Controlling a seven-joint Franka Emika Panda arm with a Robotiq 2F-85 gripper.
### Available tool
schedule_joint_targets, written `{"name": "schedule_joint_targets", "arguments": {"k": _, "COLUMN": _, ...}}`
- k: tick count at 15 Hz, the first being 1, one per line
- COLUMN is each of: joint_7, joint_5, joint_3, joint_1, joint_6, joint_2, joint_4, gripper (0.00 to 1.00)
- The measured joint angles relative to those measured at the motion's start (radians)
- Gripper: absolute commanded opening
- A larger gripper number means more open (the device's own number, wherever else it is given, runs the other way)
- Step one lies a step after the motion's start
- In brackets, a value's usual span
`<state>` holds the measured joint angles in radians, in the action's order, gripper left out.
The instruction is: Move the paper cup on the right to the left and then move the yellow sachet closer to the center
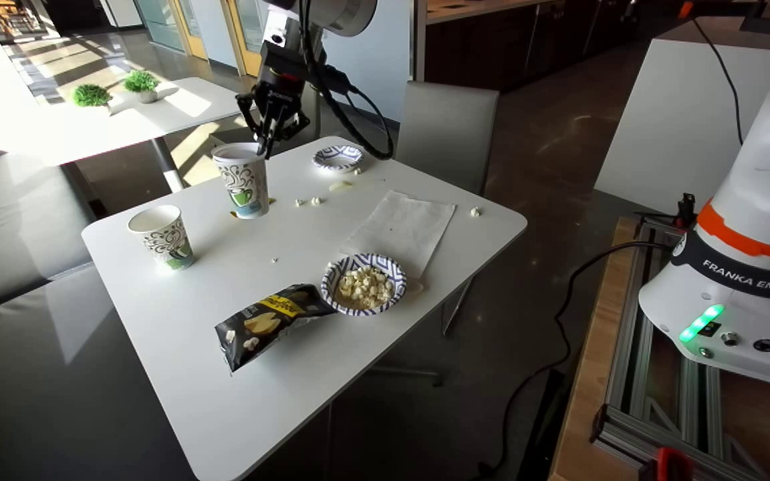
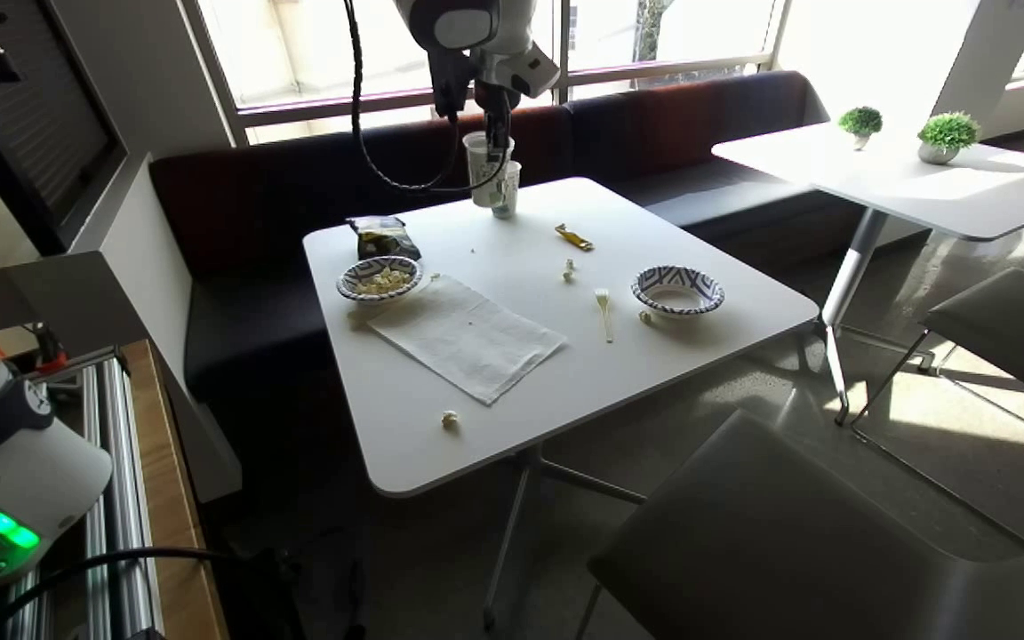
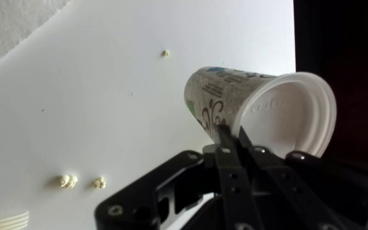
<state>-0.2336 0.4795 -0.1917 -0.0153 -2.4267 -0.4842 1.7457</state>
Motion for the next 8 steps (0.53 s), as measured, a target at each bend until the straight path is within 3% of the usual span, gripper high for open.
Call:
{"name": "schedule_joint_targets", "arguments": {"k": 4, "joint_7": 0.109, "joint_5": 0.0, "joint_3": -0.048, "joint_1": 0.048, "joint_6": 0.015, "joint_2": 0.074, "joint_4": 0.069, "gripper": 0.01}}
{"name": "schedule_joint_targets", "arguments": {"k": 8, "joint_7": 0.138, "joint_5": -0.011, "joint_3": -0.066, "joint_1": 0.123, "joint_6": -0.028, "joint_2": 0.081, "joint_4": 0.103, "gripper": 0.01}}
